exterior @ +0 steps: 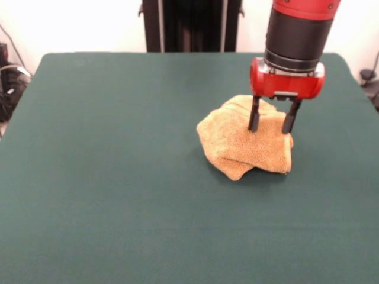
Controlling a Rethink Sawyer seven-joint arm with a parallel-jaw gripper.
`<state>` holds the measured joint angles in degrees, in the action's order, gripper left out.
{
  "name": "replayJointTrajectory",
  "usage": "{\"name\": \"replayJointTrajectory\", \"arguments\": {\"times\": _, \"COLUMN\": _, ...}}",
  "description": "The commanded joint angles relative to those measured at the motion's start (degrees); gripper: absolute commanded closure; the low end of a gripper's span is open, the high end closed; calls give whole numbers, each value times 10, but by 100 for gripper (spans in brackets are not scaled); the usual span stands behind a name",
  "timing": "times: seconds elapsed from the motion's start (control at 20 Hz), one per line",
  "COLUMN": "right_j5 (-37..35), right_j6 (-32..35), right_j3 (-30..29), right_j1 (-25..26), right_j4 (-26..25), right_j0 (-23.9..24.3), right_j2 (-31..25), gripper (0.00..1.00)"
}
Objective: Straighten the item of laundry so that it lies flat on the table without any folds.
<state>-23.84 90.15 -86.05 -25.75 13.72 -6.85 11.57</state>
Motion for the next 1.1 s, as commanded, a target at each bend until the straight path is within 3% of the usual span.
{"name": "replayJointTrajectory", "arguments": {"times": 0.05, "right_j5": -45, "right_j6": 109, "right_j3": -61, "right_j1": -28, "right_j4": 42, "right_j0": 11, "right_j2": -107, "gripper": 0}}
{"name": "replayJointTrajectory", "arguments": {"times": 0.4, "right_j5": -53, "right_j6": 106, "right_j3": -76, "right_j1": -47, "right_j4": 41, "right_j0": 25, "right_j2": -117, "gripper": 0}}
{"name": "replayJointTrajectory", "arguments": {"times": 0.7, "right_j5": -76, "right_j6": 105, "right_j3": -23, "right_j1": -34, "right_j4": -22, "right_j0": -29, "right_j2": -13, "gripper": 0}}
{"name": "replayJointTrajectory", "arguments": {"times": 1.1, "right_j5": -91, "right_j6": 106, "right_j3": -44, "right_j1": -14, "right_j4": -2, "right_j0": -25, "right_j2": -24, "gripper": 0}}
